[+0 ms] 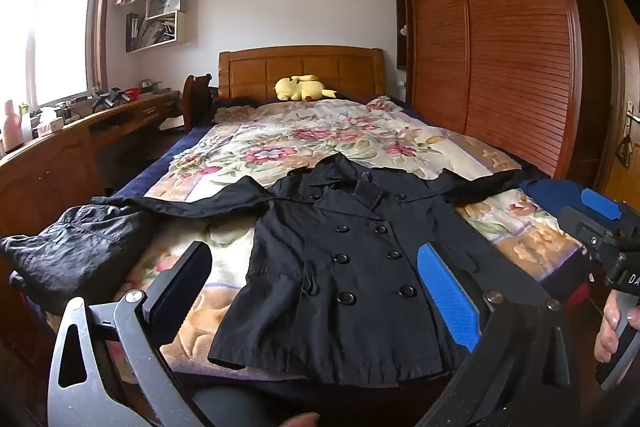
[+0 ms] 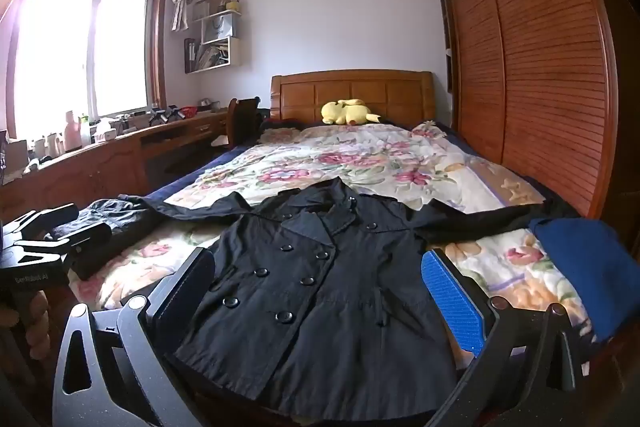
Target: Fold large clothes
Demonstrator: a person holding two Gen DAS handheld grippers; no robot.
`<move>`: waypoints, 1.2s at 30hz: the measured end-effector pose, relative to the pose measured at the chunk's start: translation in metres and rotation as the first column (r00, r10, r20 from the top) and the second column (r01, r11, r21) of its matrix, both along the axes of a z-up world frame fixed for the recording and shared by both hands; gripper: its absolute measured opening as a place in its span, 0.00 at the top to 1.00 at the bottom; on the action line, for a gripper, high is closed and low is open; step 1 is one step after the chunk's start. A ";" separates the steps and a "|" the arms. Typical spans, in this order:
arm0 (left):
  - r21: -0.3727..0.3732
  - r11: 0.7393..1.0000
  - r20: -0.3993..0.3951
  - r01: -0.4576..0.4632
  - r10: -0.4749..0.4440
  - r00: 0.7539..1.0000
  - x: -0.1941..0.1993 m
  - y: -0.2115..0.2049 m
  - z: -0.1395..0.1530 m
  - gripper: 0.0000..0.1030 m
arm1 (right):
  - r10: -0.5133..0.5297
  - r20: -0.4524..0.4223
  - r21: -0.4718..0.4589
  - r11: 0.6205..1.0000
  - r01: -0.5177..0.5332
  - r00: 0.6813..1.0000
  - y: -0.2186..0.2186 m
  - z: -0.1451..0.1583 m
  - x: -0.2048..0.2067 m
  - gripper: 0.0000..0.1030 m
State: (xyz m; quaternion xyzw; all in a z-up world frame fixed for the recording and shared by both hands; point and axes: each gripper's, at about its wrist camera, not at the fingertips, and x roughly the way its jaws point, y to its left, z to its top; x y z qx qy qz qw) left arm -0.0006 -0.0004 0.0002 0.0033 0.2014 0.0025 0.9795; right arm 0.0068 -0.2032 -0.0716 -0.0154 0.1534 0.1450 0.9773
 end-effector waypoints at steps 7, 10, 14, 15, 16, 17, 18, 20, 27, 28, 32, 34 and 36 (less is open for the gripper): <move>-0.011 1.000 -0.002 0.001 -0.001 1.000 -0.001 0.001 -0.001 0.00 | -0.004 0.011 -0.002 1.000 0.004 1.000 0.000 0.000 -0.001 0.00; -0.015 1.000 0.002 -0.001 0.001 1.000 -0.002 -0.001 0.002 0.00 | -0.001 0.010 -0.004 1.000 0.001 1.000 0.005 -0.001 0.001 0.00; -0.016 1.000 0.004 -0.002 0.002 1.000 -0.002 -0.002 0.001 0.00 | -0.002 0.007 -0.002 1.000 0.002 1.000 0.003 -0.001 0.000 0.00; -0.017 1.000 0.004 -0.002 0.002 1.000 -0.002 -0.002 0.002 0.00 | -0.002 0.008 -0.002 1.000 0.002 1.000 0.003 -0.001 0.000 0.00; -0.018 1.000 0.004 -0.001 0.001 1.000 -0.002 -0.001 0.001 0.00 | -0.002 0.008 -0.003 1.000 0.002 1.000 0.004 -0.001 0.000 0.00; -0.018 1.000 0.004 -0.002 0.002 1.000 -0.002 -0.002 0.002 0.00 | -0.003 0.008 -0.001 1.000 0.003 1.000 0.003 0.000 -0.001 0.00; -0.019 1.000 0.005 -0.002 0.002 1.000 -0.003 -0.001 0.003 0.00 | -0.003 0.009 -0.001 1.000 0.003 1.000 0.003 0.000 -0.001 0.00; -0.018 1.000 0.005 -0.004 0.004 1.000 -0.004 -0.002 0.003 0.00 | -0.003 0.009 0.000 1.000 0.003 1.000 0.003 0.000 -0.002 0.00; -0.021 1.000 0.008 -0.006 0.006 1.000 -0.004 -0.003 0.006 0.00 | -0.003 0.004 0.001 1.000 0.003 1.000 0.001 0.000 -0.002 0.00; -0.022 1.000 0.009 -0.005 0.005 1.000 -0.004 -0.003 0.005 0.00 | -0.003 0.003 0.001 1.000 0.003 1.000 0.001 0.000 -0.003 0.00; -0.024 1.000 0.010 -0.003 0.003 1.000 -0.005 -0.003 0.005 0.00 | -0.002 0.001 0.003 1.000 0.002 1.000 0.001 0.000 -0.003 0.00; -0.024 1.000 0.010 -0.004 0.004 1.000 -0.005 -0.003 0.005 0.00 | -0.003 0.002 0.002 1.000 0.003 1.000 0.001 0.000 -0.003 0.00; -0.025 1.000 0.009 -0.005 0.005 1.000 -0.004 -0.003 0.005 0.00 | -0.003 0.001 0.002 1.000 0.003 1.000 0.001 0.000 -0.003 0.00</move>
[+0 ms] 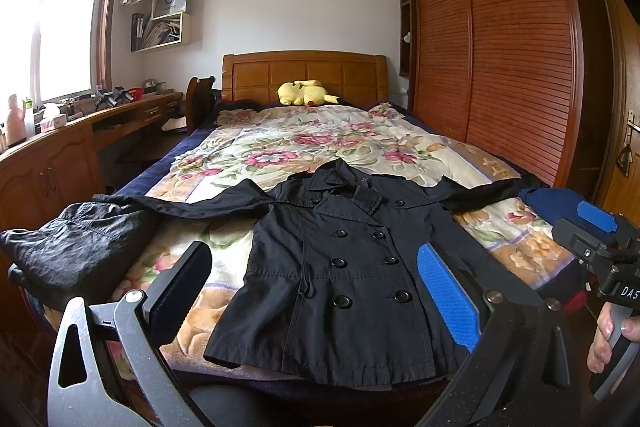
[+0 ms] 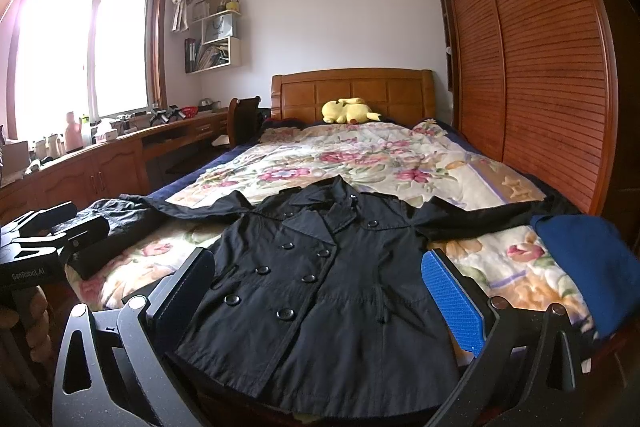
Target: Fold large clothes
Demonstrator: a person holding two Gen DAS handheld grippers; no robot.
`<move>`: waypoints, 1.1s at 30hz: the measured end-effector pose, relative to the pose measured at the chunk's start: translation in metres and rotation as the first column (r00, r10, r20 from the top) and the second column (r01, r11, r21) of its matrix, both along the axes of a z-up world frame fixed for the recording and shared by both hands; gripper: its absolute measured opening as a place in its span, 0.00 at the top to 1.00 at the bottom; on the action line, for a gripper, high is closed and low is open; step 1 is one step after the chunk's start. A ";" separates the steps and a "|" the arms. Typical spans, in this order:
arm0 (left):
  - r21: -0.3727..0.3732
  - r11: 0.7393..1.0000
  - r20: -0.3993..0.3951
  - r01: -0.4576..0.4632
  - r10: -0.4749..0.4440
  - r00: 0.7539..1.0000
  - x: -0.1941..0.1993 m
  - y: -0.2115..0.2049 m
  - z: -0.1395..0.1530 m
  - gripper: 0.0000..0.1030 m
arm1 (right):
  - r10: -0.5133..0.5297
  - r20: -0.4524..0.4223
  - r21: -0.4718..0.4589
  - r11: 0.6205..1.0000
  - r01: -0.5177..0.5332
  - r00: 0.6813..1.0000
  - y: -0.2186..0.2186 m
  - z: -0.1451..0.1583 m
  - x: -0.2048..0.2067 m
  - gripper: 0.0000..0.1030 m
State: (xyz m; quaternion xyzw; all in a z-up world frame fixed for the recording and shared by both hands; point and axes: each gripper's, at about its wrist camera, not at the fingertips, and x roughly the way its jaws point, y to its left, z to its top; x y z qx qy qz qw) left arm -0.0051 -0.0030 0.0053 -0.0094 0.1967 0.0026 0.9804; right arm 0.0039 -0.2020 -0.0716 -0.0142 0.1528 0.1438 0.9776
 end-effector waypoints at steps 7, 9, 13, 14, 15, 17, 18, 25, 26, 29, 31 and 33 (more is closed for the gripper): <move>-0.002 1.000 0.000 0.001 -0.001 1.000 -0.001 0.000 0.000 0.00 | 0.002 -0.003 0.003 1.000 -0.002 1.000 -0.001 -0.001 0.000 0.00; -0.003 1.000 0.001 0.000 0.000 1.000 0.000 0.000 -0.001 0.00 | 0.002 -0.003 0.004 1.000 -0.002 1.000 -0.001 -0.001 0.001 0.00; -0.005 1.000 0.002 -0.001 0.001 1.000 0.000 -0.001 0.003 0.00 | 0.003 -0.003 0.004 1.000 -0.003 1.000 -0.002 -0.001 0.000 0.00; -0.005 1.000 0.003 0.000 0.000 1.000 0.000 -0.001 0.003 0.00 | 0.003 -0.003 0.004 1.000 -0.003 1.000 -0.002 -0.001 0.001 0.00; -0.006 1.000 0.004 -0.003 0.003 1.000 -0.001 -0.002 0.004 0.00 | 0.002 -0.002 0.003 1.000 -0.002 1.000 -0.001 -0.001 0.001 0.00; -0.006 1.000 0.006 -0.002 0.002 1.000 -0.001 -0.003 0.005 0.00 | 0.003 -0.001 0.002 1.000 -0.003 1.000 -0.001 -0.002 0.001 0.00; -0.005 1.000 0.005 -0.002 0.002 1.000 -0.001 -0.004 0.005 0.00 | 0.003 -0.001 0.002 1.000 -0.003 1.000 -0.001 -0.002 0.002 0.00; -0.005 1.000 0.006 -0.003 0.003 1.000 -0.001 -0.004 0.006 0.00 | 0.003 -0.005 0.000 1.000 -0.003 1.000 -0.001 -0.002 0.003 0.00; -0.005 1.000 0.004 -0.004 0.004 1.000 -0.001 -0.004 0.006 0.00 | 0.003 -0.005 0.001 1.000 -0.003 1.000 -0.002 -0.001 0.003 0.00; -0.006 1.000 0.002 -0.006 0.006 1.000 0.000 -0.005 0.007 0.00 | 0.003 -0.007 0.003 1.000 -0.003 1.000 -0.002 -0.001 0.003 0.00; -0.006 1.000 0.002 -0.005 0.005 1.000 -0.001 -0.005 0.006 0.00 | 0.002 -0.007 0.004 1.000 -0.002 1.000 -0.003 -0.001 0.003 0.00; -0.006 1.000 0.003 -0.003 0.003 1.000 -0.001 -0.004 0.006 0.00 | 0.003 -0.006 0.004 1.000 -0.003 1.000 -0.002 -0.001 0.003 0.00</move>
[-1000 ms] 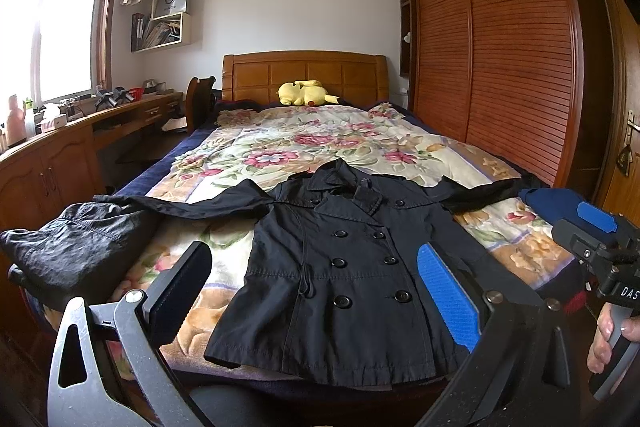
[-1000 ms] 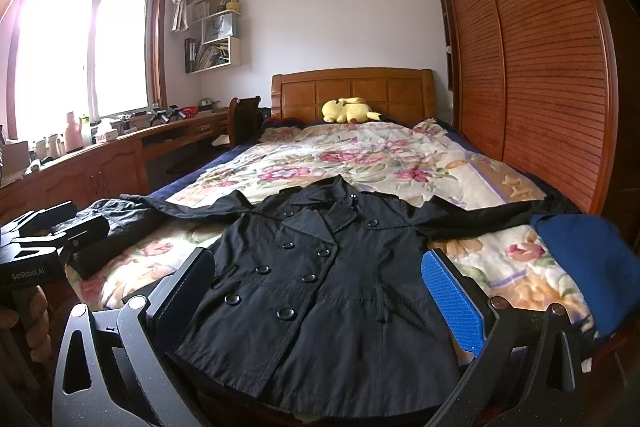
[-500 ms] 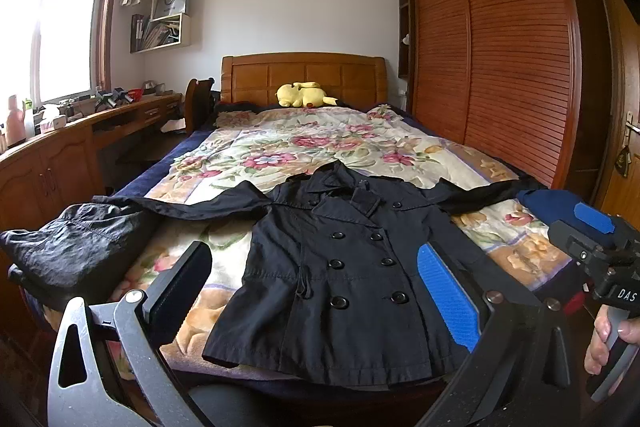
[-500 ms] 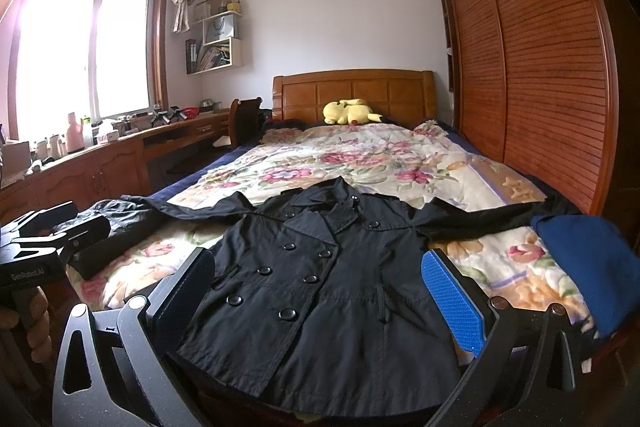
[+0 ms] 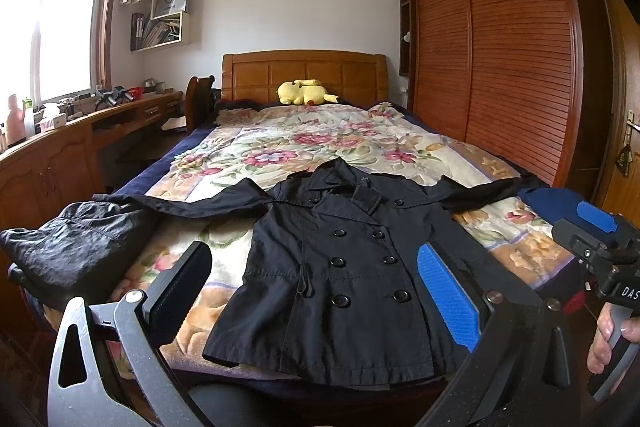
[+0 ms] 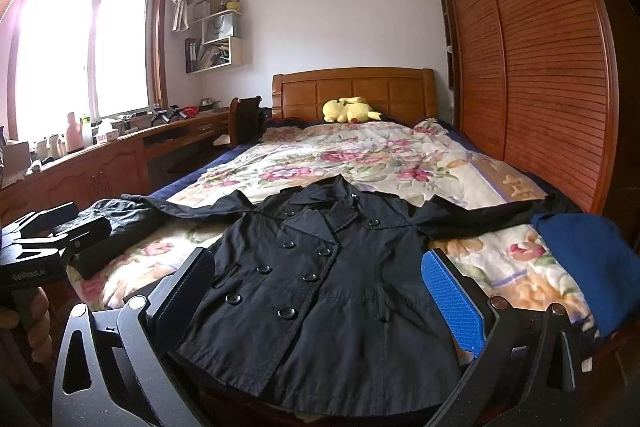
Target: Fold large clothes
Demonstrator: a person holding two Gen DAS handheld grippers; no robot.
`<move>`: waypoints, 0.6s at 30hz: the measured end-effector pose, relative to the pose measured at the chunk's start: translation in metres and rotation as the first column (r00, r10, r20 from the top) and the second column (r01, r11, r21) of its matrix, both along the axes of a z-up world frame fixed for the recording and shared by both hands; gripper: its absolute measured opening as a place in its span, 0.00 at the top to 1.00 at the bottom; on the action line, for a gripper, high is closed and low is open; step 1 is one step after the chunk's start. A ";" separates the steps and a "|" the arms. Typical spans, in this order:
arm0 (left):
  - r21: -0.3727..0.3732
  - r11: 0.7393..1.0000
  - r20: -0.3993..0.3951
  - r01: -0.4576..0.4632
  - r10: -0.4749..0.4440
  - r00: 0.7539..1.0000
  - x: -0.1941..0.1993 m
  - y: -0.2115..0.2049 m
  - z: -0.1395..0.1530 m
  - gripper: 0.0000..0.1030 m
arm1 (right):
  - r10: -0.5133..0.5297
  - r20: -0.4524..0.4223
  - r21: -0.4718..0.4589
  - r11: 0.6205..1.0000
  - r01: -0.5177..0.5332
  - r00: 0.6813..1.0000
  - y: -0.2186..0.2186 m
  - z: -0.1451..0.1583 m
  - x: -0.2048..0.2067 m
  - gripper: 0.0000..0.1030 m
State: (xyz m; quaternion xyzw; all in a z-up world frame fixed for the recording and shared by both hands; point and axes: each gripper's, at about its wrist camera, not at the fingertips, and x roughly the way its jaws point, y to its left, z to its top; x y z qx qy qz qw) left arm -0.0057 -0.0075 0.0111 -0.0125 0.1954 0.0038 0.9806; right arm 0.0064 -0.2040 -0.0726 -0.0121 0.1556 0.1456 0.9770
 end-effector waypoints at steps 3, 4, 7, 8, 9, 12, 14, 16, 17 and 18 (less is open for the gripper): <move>0.000 1.000 0.000 0.000 0.000 1.000 0.000 0.000 0.000 0.00 | 0.000 0.002 0.000 1.000 0.000 1.000 0.001 0.000 -0.001 0.00; 0.000 1.000 0.000 0.000 0.000 1.000 0.000 0.000 0.000 0.00 | 0.000 0.002 0.000 1.000 0.000 1.000 0.001 0.000 0.000 0.00; 0.000 1.000 0.000 0.000 0.000 1.000 0.000 0.000 0.000 0.00 | 0.001 0.003 -0.001 1.000 -0.001 1.000 0.001 0.000 -0.001 0.00; -0.001 1.000 0.000 0.000 0.000 1.000 0.000 0.000 0.000 0.00 | 0.002 0.004 -0.001 1.000 -0.002 1.000 0.001 0.000 -0.001 0.00; -0.002 1.000 0.000 0.000 0.000 1.000 0.000 0.000 0.000 0.00 | 0.003 0.003 0.000 1.000 -0.003 1.000 0.000 0.000 -0.001 0.00; -0.002 1.000 0.001 0.001 -0.001 1.000 0.001 -0.001 0.000 0.00 | 0.003 0.003 0.000 1.000 -0.003 1.000 0.000 0.000 -0.001 0.00; -0.002 1.000 0.000 0.000 0.000 1.000 0.001 -0.001 0.000 0.00 | 0.003 0.003 0.001 1.000 -0.003 1.000 0.000 0.000 -0.001 0.00; -0.001 1.000 0.001 -0.001 0.001 1.000 0.001 -0.001 -0.001 0.00 | 0.002 0.002 0.001 1.000 -0.002 1.000 0.001 0.000 -0.001 0.00; -0.001 1.000 0.000 -0.002 0.002 1.000 0.001 -0.001 -0.001 0.00 | 0.004 0.001 0.002 1.000 -0.004 1.000 0.001 0.000 -0.001 0.00; -0.002 1.000 0.000 -0.001 0.001 1.000 0.000 0.000 -0.001 0.00 | 0.005 -0.001 0.003 1.000 -0.005 1.000 0.001 -0.001 -0.001 0.00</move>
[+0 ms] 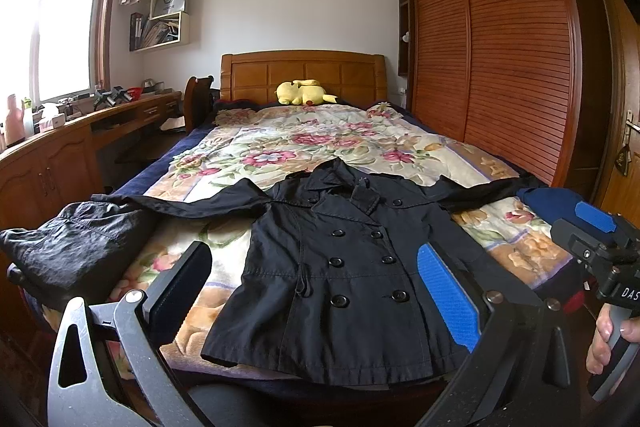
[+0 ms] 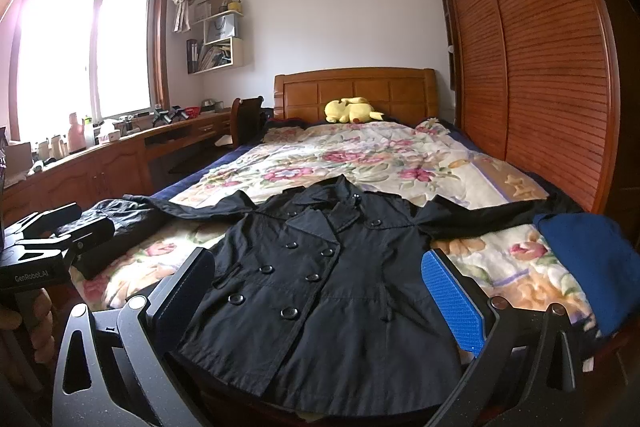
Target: Fold large clothes
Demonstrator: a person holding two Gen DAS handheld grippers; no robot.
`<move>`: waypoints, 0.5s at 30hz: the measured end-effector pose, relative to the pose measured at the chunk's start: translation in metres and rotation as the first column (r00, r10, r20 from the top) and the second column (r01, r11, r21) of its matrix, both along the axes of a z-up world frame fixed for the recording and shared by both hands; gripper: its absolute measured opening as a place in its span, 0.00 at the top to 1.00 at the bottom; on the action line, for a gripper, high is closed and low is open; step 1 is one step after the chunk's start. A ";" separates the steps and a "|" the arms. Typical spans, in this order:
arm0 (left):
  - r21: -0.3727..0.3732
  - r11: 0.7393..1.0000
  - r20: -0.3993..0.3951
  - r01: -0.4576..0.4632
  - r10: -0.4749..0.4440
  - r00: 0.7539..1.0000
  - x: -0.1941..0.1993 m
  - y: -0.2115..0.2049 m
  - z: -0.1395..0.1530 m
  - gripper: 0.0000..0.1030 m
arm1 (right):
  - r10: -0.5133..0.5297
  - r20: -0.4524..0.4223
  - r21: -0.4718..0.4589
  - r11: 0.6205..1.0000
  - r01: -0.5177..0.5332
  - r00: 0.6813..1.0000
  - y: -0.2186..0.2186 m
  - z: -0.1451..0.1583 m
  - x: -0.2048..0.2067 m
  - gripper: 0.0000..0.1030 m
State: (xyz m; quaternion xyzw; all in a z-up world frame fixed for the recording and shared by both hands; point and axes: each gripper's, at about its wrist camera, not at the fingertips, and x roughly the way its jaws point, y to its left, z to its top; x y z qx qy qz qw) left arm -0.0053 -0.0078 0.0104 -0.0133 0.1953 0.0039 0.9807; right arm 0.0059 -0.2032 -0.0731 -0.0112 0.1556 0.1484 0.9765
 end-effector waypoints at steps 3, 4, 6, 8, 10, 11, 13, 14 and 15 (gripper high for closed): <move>-0.002 1.000 -0.008 -0.003 0.003 1.000 0.003 0.001 -0.006 0.00 | 0.004 -0.004 -0.003 1.000 -0.004 1.000 0.001 -0.002 0.003 0.00; -0.002 1.000 -0.012 -0.005 0.005 1.000 0.005 0.001 -0.008 0.00 | 0.006 -0.004 -0.005 1.000 -0.006 1.000 0.002 -0.003 0.004 0.00; -0.001 1.000 -0.021 -0.009 0.009 1.000 0.009 0.005 -0.015 0.00 | 0.011 -0.006 -0.015 1.000 -0.011 1.000 0.005 -0.006 0.007 0.00; -0.002 1.000 -0.029 -0.014 0.014 0.999 0.013 0.007 -0.018 0.00 | 0.016 -0.012 -0.027 1.000 -0.017 1.000 0.007 -0.008 0.011 0.00; -0.003 1.000 -0.035 -0.020 0.020 0.999 0.017 0.011 -0.022 0.00 | 0.028 -0.020 -0.025 0.999 -0.028 0.999 0.009 -0.010 0.016 0.00; -0.004 1.000 -0.037 -0.023 0.023 0.999 0.019 0.014 -0.023 0.00 | 0.032 -0.026 -0.021 0.999 -0.032 0.999 0.009 -0.011 0.019 0.00; -0.002 1.000 -0.042 -0.031 0.030 0.999 0.023 0.018 -0.025 0.00 | 0.038 -0.036 -0.015 0.999 -0.039 0.999 0.009 -0.012 0.023 0.00; 0.000 0.999 -0.043 -0.035 0.035 0.998 0.025 0.020 -0.026 0.00 | 0.041 -0.039 -0.014 0.999 -0.041 0.998 0.009 -0.013 0.026 0.00; 0.001 0.999 -0.045 -0.039 0.039 0.998 0.027 0.022 -0.027 0.00 | 0.042 -0.041 -0.014 0.999 -0.043 0.998 0.009 -0.013 0.028 0.00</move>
